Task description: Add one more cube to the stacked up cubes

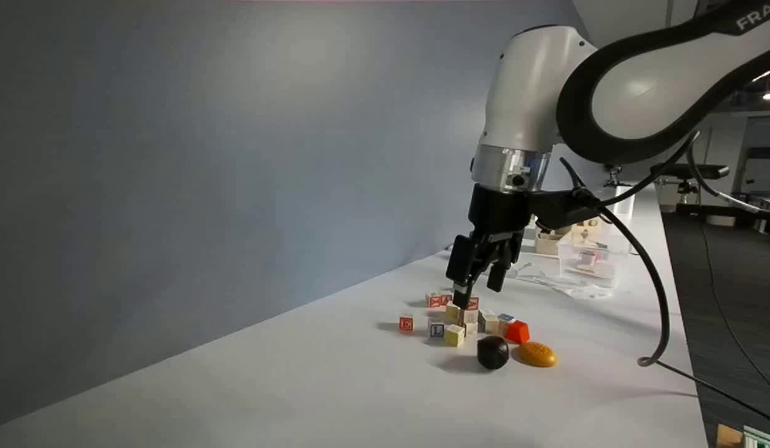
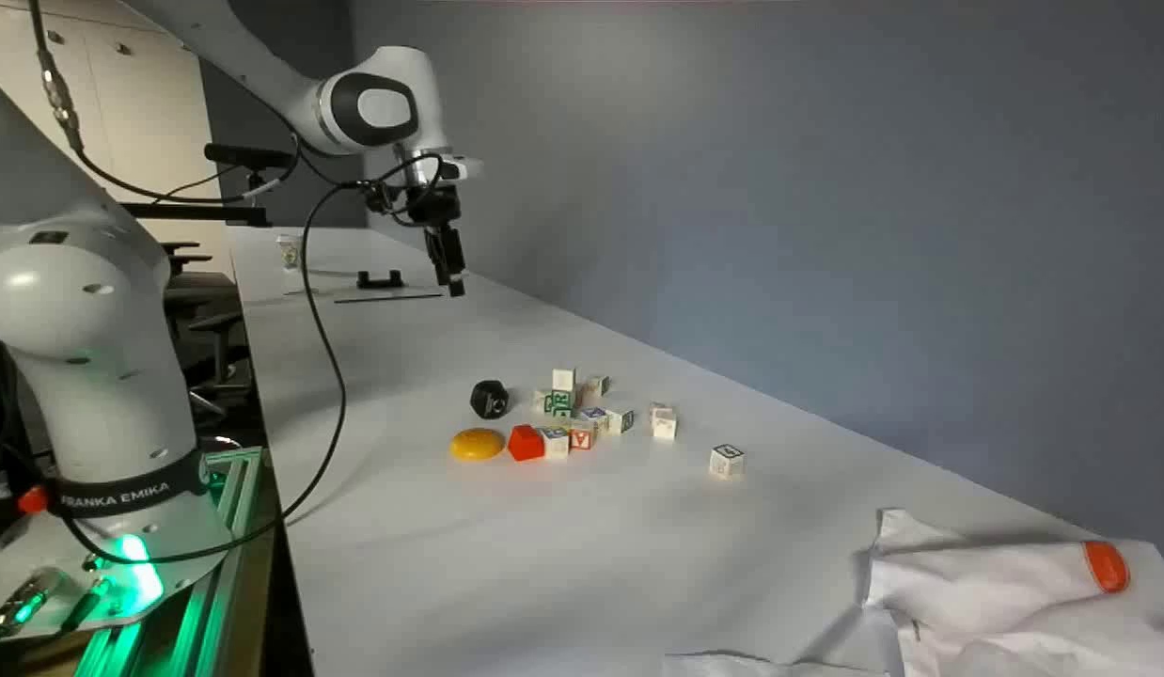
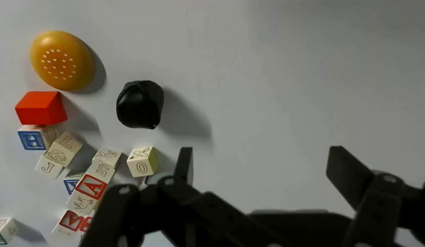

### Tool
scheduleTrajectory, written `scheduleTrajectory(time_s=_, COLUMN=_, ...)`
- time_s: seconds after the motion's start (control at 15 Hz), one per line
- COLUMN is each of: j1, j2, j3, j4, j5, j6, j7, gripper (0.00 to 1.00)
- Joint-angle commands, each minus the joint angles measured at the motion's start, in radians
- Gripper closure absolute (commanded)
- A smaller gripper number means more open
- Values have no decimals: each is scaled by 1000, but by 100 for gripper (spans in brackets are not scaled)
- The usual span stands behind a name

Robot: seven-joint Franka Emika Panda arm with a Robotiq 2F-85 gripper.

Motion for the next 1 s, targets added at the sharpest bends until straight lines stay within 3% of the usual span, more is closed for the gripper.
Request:
scheduleTrajectory(time_s=0.0, j1=15, j2=2, j3=-15, j4=1, j5=-10, j6=-2, j7=7, gripper=0)
scheduleTrajectory(time_s=0.4, j1=8, j2=-1, j3=-25, j4=0, j5=-6, j6=1, j7=11, gripper=0)
scheduleTrajectory(time_s=0.93, j1=-147, j2=-43, j3=-167, j4=-3, j5=-86, j6=12, j7=3, gripper=0)
